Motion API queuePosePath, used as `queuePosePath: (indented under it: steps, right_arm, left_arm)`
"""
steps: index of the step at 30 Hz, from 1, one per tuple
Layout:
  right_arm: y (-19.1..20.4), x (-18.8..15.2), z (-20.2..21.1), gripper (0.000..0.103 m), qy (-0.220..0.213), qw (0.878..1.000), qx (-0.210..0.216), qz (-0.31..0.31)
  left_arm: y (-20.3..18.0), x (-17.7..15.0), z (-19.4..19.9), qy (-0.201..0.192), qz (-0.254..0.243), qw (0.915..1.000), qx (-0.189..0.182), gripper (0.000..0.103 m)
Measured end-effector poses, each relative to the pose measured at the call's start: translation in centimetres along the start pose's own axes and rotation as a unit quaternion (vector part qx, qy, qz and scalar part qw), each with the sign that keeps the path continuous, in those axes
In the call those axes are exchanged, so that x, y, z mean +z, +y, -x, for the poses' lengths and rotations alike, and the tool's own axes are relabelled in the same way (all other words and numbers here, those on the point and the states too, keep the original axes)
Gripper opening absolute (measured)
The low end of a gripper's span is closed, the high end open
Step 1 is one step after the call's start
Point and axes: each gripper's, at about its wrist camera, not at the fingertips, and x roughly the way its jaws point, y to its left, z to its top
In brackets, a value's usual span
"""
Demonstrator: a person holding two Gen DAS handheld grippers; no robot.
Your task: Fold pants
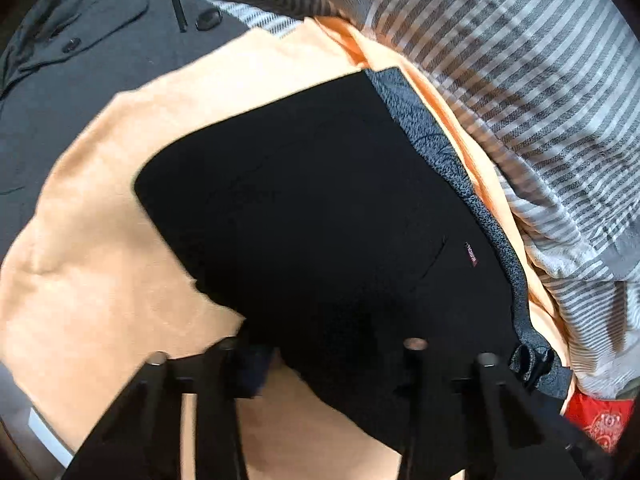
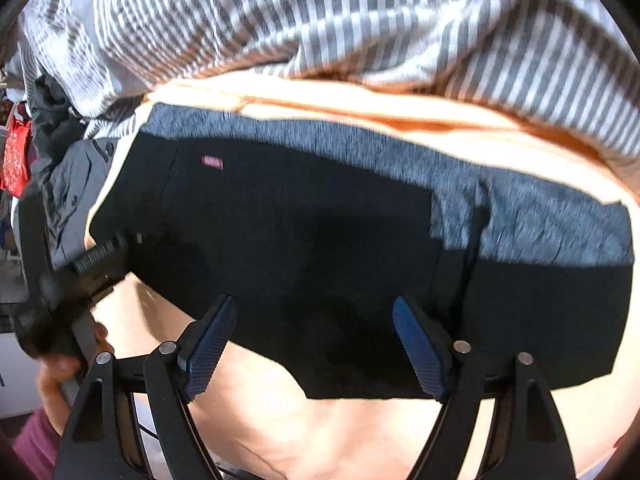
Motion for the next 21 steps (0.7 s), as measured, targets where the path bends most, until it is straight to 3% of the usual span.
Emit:
queuePosePath:
  steps: [3, 5, 7, 9, 10, 14, 18, 21]
  right_arm:
    - [1.1, 2.5, 1.3, 0.083, 0.003, 1.0, 0.012, 0.019]
    - [2.2, 4.6, 1.9, 0.083, 0.011, 0.999, 0.026, 0.027]
    - [3.8, 6.6, 2.0, 0.086, 0.026, 0.998, 0.049, 0.037]
    - [6.0, 8.7, 1.5, 0.1, 0.054, 0.995, 0.068, 0.057]
    - [7.0, 9.6, 1.2, 0.103, 0.066, 0.993, 0.076, 0.065]
    - [12.7, 13.0, 0.1, 0.103, 0.107, 0.983, 0.107, 0.107]
    - [18.4, 14.1, -2.0, 0.103, 0.153, 0.969, 0.091, 0.17]
    - [22.6, 13.9, -4.9, 0.103, 0.211, 0.948, 0.066, 0.228]
  left_arm:
    - [-2.6, -0.9, 1.0, -0.036, -0.084, 0.9948, 0.045, 0.028]
    - [-4.6, -2.1, 1.5, -0.067, -0.151, 0.9825, 0.085, 0.028]
    - [-5.4, -2.8, 1.6, -0.081, -0.183, 0.9741, 0.105, 0.028]
    - [-5.9, -3.2, 1.7, -0.09, -0.206, 0.967, 0.121, 0.028]
    - [-6.1, -3.4, 1.6, -0.093, -0.218, 0.963, 0.128, 0.028]
    - [-6.6, -4.0, 1.6, -0.104, -0.249, 0.9524, 0.142, 0.028]
    - [-6.7, -3.9, 1.7, -0.106, -0.26, 0.9484, 0.147, 0.028]
    - [-6.8, -4.2, 1.9, -0.107, -0.268, 0.9456, 0.15, 0.028]
